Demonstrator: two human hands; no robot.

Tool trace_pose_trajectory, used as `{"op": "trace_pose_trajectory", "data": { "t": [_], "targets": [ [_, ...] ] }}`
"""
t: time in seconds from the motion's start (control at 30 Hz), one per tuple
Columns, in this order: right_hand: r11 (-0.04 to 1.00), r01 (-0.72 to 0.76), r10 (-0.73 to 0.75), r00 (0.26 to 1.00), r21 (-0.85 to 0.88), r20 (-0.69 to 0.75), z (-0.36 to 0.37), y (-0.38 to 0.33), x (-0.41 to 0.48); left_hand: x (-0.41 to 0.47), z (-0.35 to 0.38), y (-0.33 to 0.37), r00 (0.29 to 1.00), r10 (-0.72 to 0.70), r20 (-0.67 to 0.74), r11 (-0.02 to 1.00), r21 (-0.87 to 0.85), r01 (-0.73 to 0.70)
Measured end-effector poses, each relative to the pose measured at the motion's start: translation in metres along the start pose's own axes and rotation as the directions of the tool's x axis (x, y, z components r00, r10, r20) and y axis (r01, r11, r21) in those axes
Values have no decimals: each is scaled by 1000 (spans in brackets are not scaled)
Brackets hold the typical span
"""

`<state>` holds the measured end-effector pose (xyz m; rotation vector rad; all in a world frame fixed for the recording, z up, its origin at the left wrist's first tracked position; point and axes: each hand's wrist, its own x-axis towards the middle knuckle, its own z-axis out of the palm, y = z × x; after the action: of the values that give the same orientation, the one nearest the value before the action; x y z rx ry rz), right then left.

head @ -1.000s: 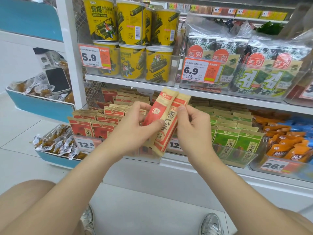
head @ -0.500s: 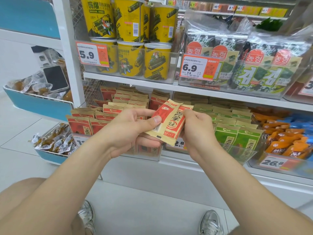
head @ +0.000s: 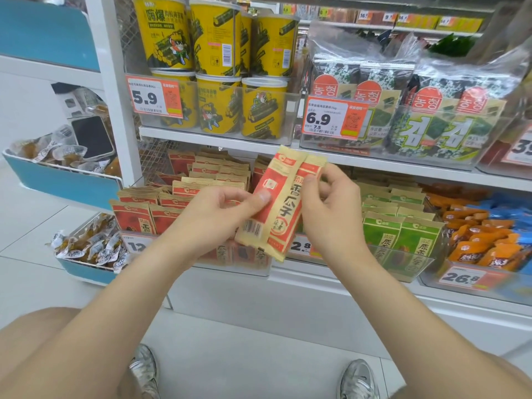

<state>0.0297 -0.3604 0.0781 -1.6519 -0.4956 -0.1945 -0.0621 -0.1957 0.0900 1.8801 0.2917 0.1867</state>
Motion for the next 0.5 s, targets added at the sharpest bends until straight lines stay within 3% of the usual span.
{"op": "trace_pose_trajectory", "data": {
  "t": [0.1,0.27,0.37,0.5],
  "targets": [
    [997,81,-82,990,14,117,4,-4,-9,2,3,-6,981,129,-143,981,165,-105],
    [993,53,-78,966,106,247,13,-1,-21,0,12,1,964,179,-196,946,-234,-223],
    [994,62,-82,966,91,245,12,2,-17,0,12,-1,969,162,-186,925,-312,-215],
    [974,-103,44,959,200,279,12,-1,-15,0,13,-2,986,122,-115,900,-407,-159]
  ]
}}
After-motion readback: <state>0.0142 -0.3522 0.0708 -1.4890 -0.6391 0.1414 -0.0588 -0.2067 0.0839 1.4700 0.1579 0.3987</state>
